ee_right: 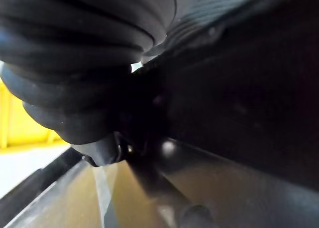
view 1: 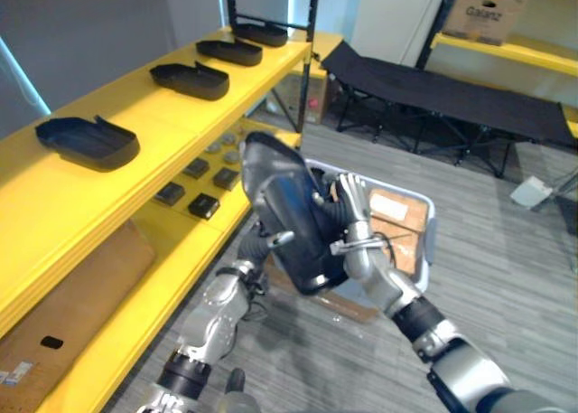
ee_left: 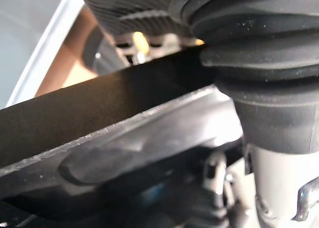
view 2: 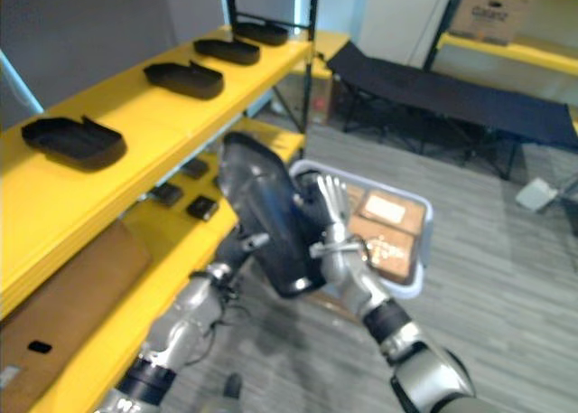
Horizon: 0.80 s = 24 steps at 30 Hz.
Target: Walk over and take plastic housings, then place them on the shelf
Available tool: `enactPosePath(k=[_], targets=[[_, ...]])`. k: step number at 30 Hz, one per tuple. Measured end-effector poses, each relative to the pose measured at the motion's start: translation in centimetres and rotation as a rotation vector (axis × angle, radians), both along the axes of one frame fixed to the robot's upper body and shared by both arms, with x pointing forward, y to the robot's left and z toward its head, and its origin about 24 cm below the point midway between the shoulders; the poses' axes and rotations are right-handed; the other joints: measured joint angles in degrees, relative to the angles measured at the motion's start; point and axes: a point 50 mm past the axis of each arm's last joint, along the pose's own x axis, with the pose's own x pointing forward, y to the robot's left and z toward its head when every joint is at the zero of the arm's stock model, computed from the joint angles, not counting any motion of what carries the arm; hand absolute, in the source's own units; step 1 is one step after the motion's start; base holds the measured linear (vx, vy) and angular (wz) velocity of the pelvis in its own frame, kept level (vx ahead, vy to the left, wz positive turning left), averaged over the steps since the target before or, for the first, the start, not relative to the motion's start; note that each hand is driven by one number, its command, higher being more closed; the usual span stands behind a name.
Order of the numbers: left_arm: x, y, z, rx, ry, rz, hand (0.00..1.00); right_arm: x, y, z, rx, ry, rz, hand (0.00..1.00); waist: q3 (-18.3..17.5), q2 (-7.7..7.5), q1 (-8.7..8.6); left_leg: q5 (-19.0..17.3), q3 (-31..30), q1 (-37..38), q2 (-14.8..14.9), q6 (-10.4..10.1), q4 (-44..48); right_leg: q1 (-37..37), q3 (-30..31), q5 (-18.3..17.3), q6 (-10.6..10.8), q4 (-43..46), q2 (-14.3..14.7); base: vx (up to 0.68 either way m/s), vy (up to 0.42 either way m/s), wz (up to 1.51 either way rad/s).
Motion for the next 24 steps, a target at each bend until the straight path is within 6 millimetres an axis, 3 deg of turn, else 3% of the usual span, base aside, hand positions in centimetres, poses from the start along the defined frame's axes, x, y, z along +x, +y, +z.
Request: enactPosePath(k=[1, 10, 24], targets=[[0.0, 0.0, 0.0, 0.004, 0.000, 0.003, 1.00, 0.0, 0.0, 0.0, 0.005, -0.005, -0.003, 1.00, 0.00, 0.00, 0.00, 0.00, -0.03, 0.02, 0.01, 0.00, 0.00, 0.03, -0.01, -0.01, -0.01, 0.00, 0.02, 0.00, 0.000, 0.00], [0.1, -0.1, -0.5, -0.012, 0.030, 0.033, 1.00, -0.1, 0.7, 0.1, 0.069, 0.008, 0.003, 1.00, 0.01, 0.03, -0.04, -0.01, 0.08, 0.32, 0.04, -0.01, 0.00, 0.11, 0.06, -0.02, -0.02, 0.00, 0.04, 0.00, 0.000, 0.00], [0.7, 0.1, -1.3, -0.190, 0.133, 0.096, 1.00, -0.6, 1.7, 0.4, 0.160, -0.042, -0.019, 1.00, 0.39, 0.94, -0.22, -0.08, 0.36, 0.53, 0.08, -0.09, 0.00, 0.05, 0.22, -0.08, -0.10, -0.01, 0.00, 0.00, 0.000, 0.00]])
